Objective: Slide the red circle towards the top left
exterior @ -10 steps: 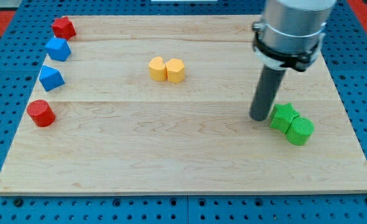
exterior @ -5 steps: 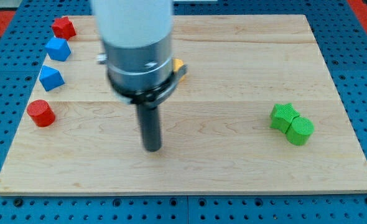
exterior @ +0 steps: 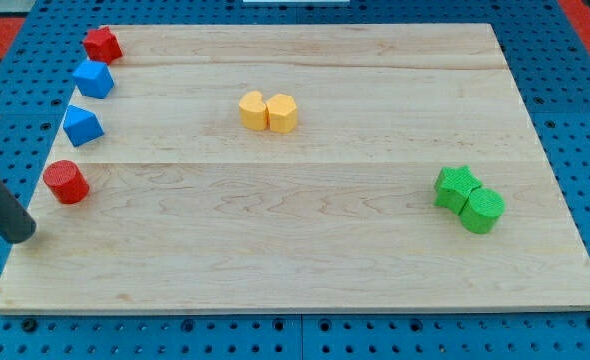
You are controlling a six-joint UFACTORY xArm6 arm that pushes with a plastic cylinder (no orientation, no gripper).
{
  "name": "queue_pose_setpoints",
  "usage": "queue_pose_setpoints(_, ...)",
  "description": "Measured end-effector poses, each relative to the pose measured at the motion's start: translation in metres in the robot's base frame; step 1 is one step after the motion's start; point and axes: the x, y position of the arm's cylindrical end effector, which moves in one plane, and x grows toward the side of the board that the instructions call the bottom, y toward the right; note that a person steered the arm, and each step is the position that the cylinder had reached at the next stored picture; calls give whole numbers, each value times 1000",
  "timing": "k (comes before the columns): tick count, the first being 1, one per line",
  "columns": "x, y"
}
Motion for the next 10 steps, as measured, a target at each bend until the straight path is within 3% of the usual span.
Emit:
queue_pose_setpoints(2, -38, 2)
queue_pose_setpoints(10, -99, 127)
